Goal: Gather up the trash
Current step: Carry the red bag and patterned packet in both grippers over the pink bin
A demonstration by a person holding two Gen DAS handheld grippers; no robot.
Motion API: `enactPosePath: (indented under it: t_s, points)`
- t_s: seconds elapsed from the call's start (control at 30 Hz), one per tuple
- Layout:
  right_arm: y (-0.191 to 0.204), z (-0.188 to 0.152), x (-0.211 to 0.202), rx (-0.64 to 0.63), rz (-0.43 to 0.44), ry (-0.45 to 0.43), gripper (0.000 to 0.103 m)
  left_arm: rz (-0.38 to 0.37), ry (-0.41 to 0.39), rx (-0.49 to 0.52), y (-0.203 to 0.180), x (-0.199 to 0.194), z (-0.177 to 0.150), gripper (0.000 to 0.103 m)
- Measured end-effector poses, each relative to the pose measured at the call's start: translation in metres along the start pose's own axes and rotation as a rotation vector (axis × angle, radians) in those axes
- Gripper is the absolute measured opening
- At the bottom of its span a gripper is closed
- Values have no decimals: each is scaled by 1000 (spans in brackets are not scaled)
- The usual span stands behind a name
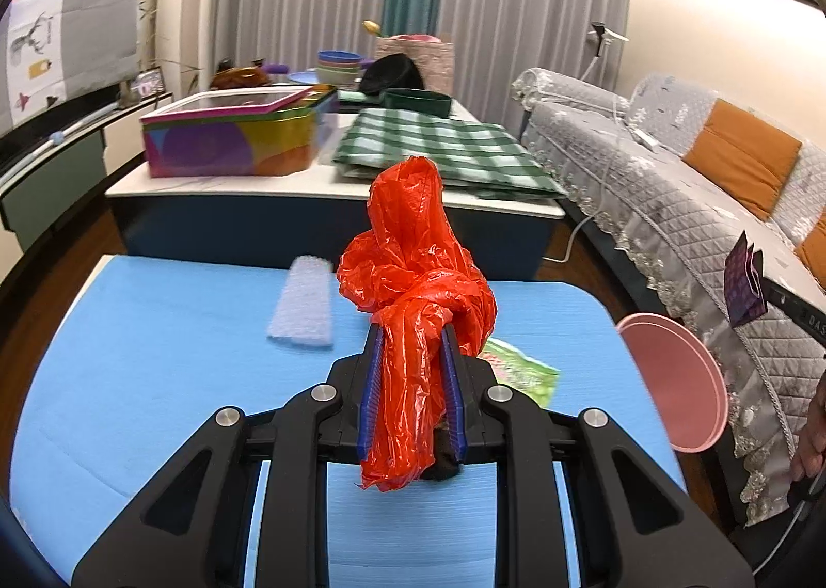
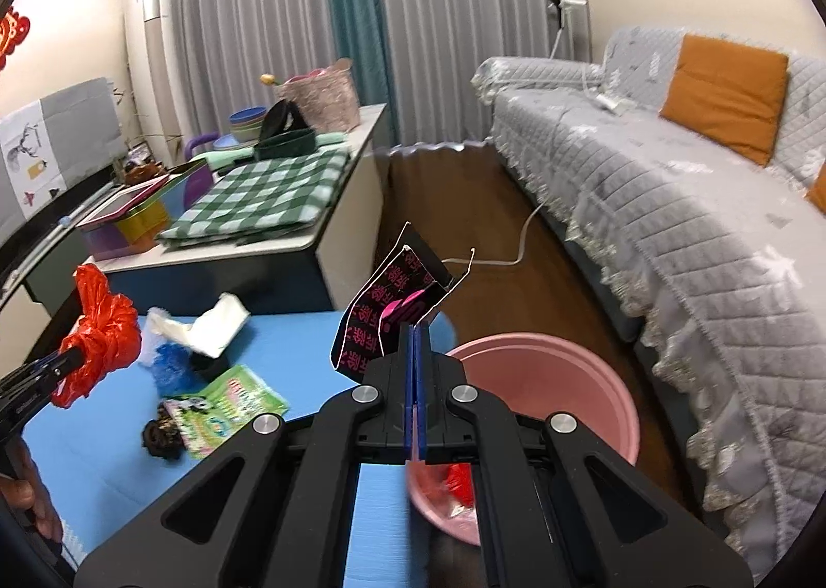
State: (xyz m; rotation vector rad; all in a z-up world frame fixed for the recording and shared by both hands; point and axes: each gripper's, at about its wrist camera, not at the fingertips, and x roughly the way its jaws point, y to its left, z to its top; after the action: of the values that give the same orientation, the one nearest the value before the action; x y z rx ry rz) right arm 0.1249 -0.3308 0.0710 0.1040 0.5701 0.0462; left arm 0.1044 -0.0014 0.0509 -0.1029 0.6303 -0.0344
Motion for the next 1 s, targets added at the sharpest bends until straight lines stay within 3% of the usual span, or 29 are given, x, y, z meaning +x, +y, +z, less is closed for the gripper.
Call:
enactPosePath:
  t_s: [0.43,1.0]
  points:
    - [-57,18,-10,69,-96,-15,1,-90,35,72,-74,20,-1,21]
    - [-89,19,10,94,-151,13,1,-199,83,157,-175,60,-3,21]
